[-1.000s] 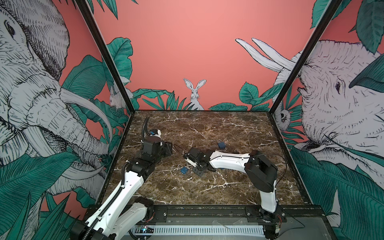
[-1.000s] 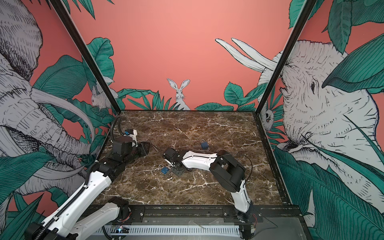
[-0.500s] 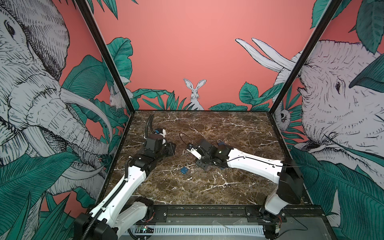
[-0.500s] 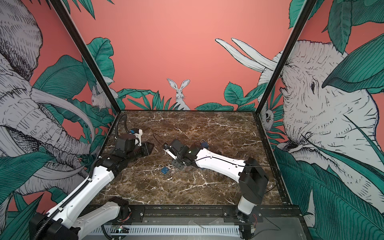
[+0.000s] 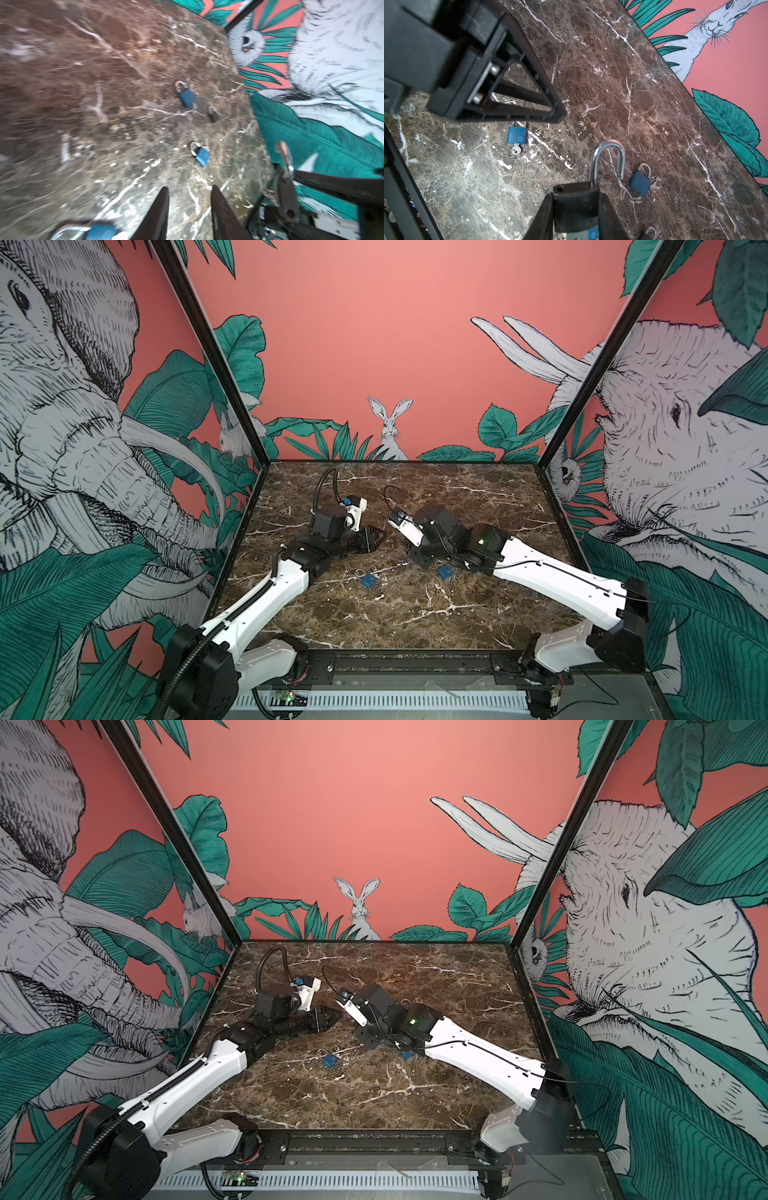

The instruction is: Lock with the key

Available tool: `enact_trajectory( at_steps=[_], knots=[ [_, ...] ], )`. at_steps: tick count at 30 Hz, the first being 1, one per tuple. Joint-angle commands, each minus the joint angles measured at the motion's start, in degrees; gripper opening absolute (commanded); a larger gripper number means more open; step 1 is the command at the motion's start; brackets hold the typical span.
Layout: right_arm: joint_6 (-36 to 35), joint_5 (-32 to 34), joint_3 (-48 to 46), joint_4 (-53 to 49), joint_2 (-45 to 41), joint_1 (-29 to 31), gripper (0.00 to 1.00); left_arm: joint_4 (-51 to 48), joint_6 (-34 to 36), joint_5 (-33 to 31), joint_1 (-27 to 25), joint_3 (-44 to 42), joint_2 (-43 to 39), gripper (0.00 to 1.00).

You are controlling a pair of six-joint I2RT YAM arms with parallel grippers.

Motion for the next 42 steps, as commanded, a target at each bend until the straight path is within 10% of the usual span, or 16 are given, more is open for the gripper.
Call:
enact_trajectory(
  at_steps=[1, 42],
  knots=[
    [0.2, -0.6, -0.4, 1.1, -0.7, -0.4, 0.13, 6.1, -2.4, 4.9, -0.6, 2.4, 0.2, 0.38],
    [1.1, -2.5, -1.0, 2.1, -0.3, -1.7, 0.12, 11.6, -5.5, 11.3, -4.5, 8.4, 10.5, 0.27]
  ],
)
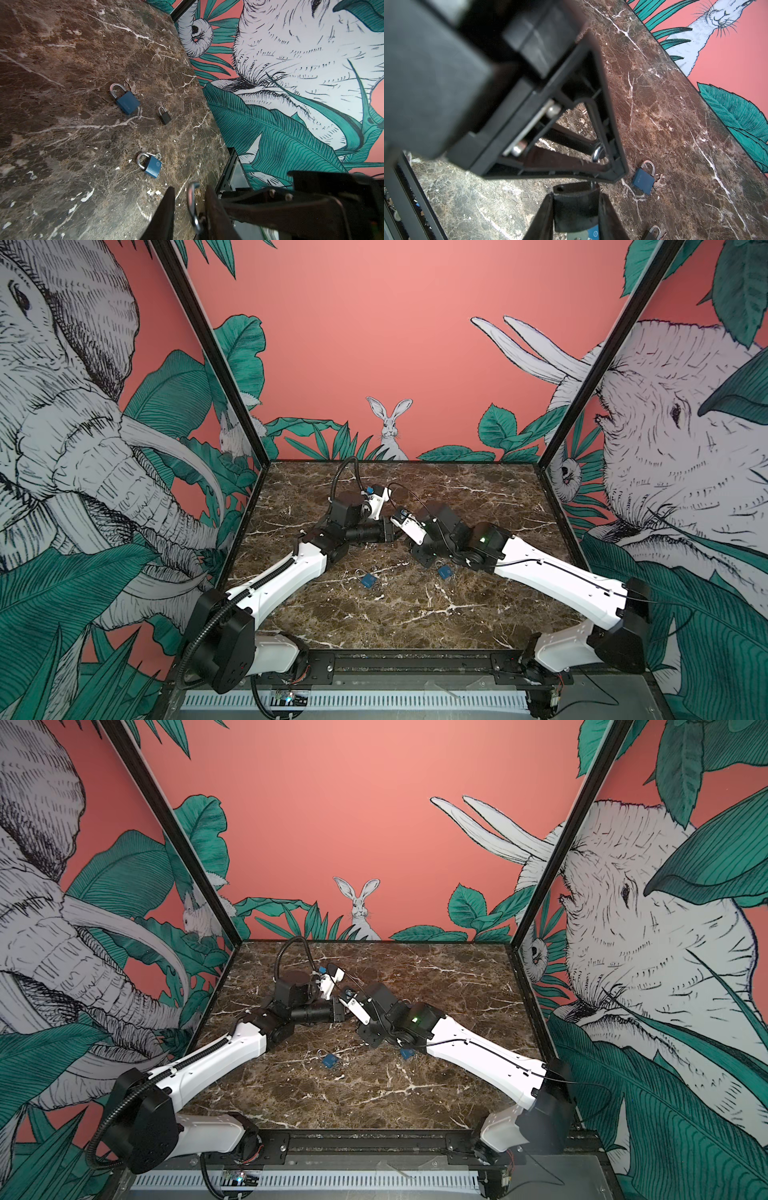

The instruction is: Lock with the key

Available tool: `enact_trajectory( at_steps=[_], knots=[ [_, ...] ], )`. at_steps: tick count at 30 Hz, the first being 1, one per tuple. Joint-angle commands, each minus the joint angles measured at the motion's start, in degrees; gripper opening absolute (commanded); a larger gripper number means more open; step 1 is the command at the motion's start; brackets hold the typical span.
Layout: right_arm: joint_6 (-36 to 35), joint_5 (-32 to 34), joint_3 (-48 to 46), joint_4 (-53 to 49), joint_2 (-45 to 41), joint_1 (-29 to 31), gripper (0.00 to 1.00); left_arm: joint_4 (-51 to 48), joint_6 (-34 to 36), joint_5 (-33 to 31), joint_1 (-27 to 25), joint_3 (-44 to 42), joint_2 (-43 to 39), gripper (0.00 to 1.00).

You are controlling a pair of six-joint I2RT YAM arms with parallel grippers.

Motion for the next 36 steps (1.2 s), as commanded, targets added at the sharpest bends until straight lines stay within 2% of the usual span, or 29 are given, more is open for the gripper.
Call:
enact_trajectory(
  at_steps=[1, 11, 16, 18, 20, 25, 26, 28, 30, 33, 36],
  knots=[
    [0.5, -0.7, -0.3, 2.1, -0.3, -0.2, 0.12, 1.7, -0.4, 1.0, -0.4, 1.7, 0.1, 0.26],
    [0.5, -1.2, -0.3, 2.1, -0.2, -0.2, 0.12, 1.8, -0.4, 0.8, -0.5, 2.1, 0.8, 0.21],
    [0.4, -0.8, -0.3, 2.2, -0.2, -0.2, 0.12, 1.6, -0.5, 1.1, -0.5, 2.3, 1.3, 0.14],
    [0.5, -0.7, -0.3, 2.3, -0.2, -0.2, 0.12, 1.5, -0.6, 1.2, -0.5, 2.3, 1.4, 0.10],
    [0.2, -0.3, -0.3, 2.2, -0.2, -0.2, 0.12, 1.4, -0.5, 1.3, -0.5, 2.2, 1.6, 0.01],
    [0.3, -0.2, -0.6, 2.8, -0.2, -0.3, 0.13, 1.0, -0.8, 1.3, -0.5, 2.2, 1.9, 0.00],
    [0.4, 0.0, -0.6, 3.1, -0.3, -0.3, 0.20, 1.0, -1.0, 1.0, -0.5, 2.2, 1.9, 0.00],
    [0.9, -0.2, -2.7, 4.2, -0.9, -0.7, 0.43, 1.8, -2.0, 0.4, -0.5, 1.8, 1.6, 0.00],
    [2.1, -2.2, -4.6, 6.1, -2.5, -1.8, 0.57, 3.4, -3.4, -0.6, -0.5, 1.4, 1.2, 0.00],
    [3.7, -6.4, -8.1, 9.2, -6.5, -4.7, 0.61, 4.9, -5.1, -1.7, -0.5, 1.8, 0.6, 0.00],
    [5.1, -10.0, -11.8, 12.0, -11.2, -8.5, 0.62, 5.2, -6.5, -5.9, -0.5, 3.0, 0.1, 0.00]
  ],
)
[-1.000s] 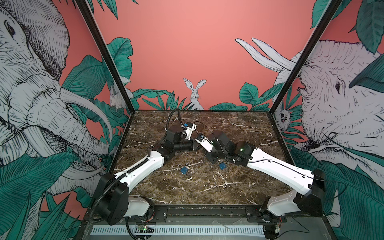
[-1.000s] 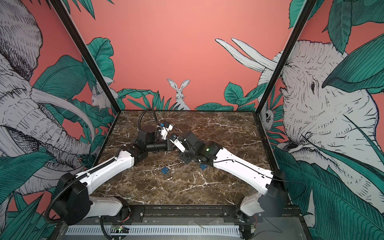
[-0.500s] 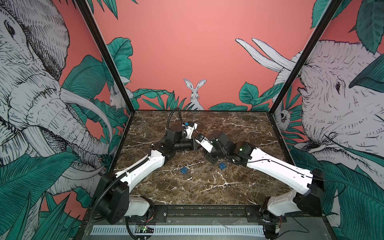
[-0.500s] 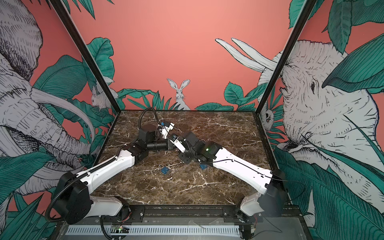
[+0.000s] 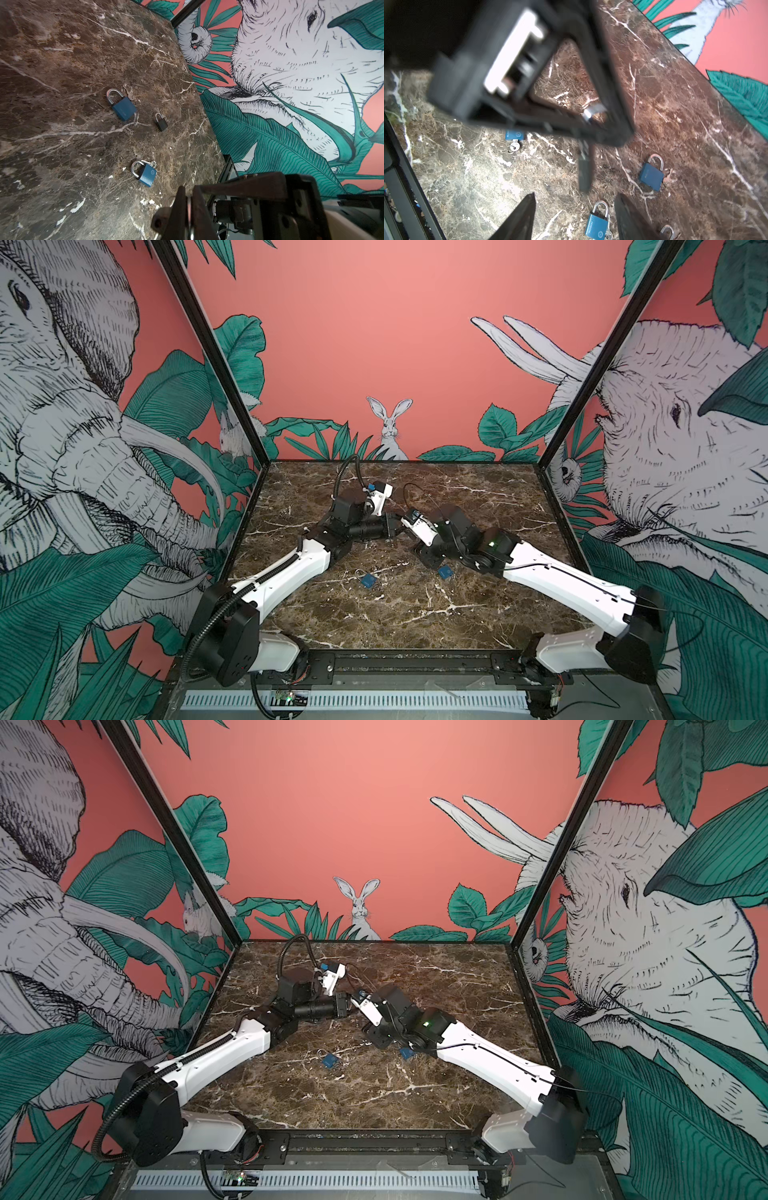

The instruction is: Lock with the key

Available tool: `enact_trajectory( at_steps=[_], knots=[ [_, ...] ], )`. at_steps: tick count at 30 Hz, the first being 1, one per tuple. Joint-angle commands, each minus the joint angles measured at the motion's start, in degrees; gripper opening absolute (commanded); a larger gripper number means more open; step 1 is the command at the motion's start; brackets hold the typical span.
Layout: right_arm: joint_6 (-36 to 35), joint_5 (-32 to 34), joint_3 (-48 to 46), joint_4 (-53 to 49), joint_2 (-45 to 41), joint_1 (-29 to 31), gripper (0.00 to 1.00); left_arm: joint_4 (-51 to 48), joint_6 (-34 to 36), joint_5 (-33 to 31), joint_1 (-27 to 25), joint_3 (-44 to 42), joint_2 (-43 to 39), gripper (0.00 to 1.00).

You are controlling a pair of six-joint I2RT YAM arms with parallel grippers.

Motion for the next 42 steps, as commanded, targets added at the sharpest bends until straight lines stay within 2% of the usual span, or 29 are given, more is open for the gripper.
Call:
enact_trajectory(
  at_steps=[1, 6, 13, 21, 26, 42],
  knots=[
    [3.0, -6.5, -2.9, 6.9, -6.2, -4.6, 0.62, 3.2, -2.6, -4.1, -0.2, 1.9, -1.8, 0.00],
    [6.6, -16.7, -9.2, 13.3, -13.1, -12.8, 0.64, 5.7, -5.9, -4.9, -0.2, 3.7, -1.4, 0.00],
    [9.9, -27.0, -12.1, 21.8, -13.4, -16.9, 0.62, 9.9, -11.7, -4.2, -0.3, 5.5, -0.6, 0.00],
    [9.7, -32.5, -9.4, 27.0, -8.9, -17.4, 0.61, 9.4, -13.5, -3.3, -0.5, 7.7, -0.5, 0.00],
    [10.0, -35.6, -7.3, 29.5, -6.4, -17.3, 0.58, 9.4, -14.4, -2.6, -0.6, 8.5, 0.0, 0.00],
    [10.0, -37.0, -4.6, 32.2, -2.2, -18.0, 0.35, 11.4, -16.6, -0.7, -0.7, 9.3, 0.3, 0.00]
  ],
)
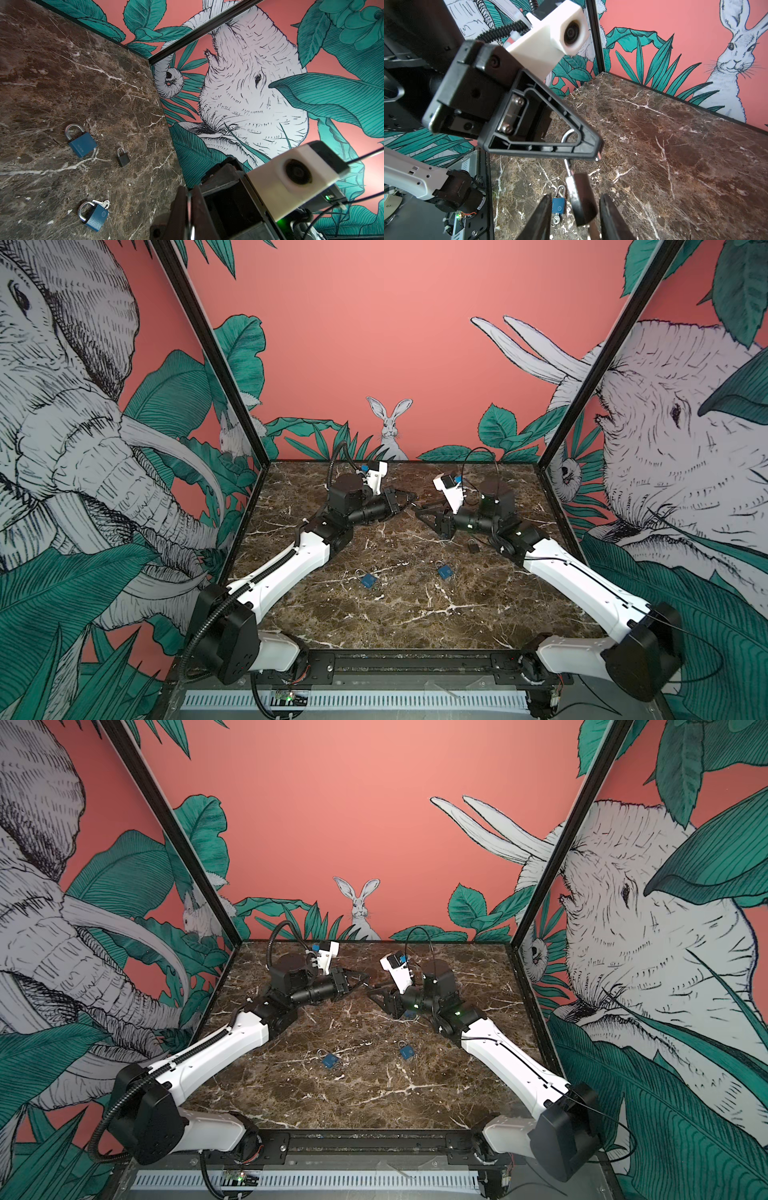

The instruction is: Lock with the key

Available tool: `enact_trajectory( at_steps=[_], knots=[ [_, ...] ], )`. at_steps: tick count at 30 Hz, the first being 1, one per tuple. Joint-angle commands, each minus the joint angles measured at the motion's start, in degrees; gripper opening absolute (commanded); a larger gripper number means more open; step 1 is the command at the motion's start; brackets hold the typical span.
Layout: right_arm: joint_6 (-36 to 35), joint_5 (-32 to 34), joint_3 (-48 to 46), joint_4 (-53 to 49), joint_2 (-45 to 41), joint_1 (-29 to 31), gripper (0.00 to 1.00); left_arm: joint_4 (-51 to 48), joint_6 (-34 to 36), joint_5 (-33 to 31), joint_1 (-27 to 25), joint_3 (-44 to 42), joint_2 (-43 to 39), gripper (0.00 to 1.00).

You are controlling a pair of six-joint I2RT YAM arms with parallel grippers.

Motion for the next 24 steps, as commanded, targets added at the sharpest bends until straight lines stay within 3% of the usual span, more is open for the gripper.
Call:
enact_trajectory(
  at_steps=[1, 24],
  knots=[
    [-0.1, -1.3, 1.2, 4.0, 0.1, -0.4, 0.34, 3.6, -1.1, 1.2, -0.4, 2.4, -0.3, 0.00],
    [1.3, -3.0, 2.1, 6.4, 1.6, -1.6, 0.28, 6.2, -3.2, 1.6, -0.4, 1.9, 0.2, 0.00]
  ],
)
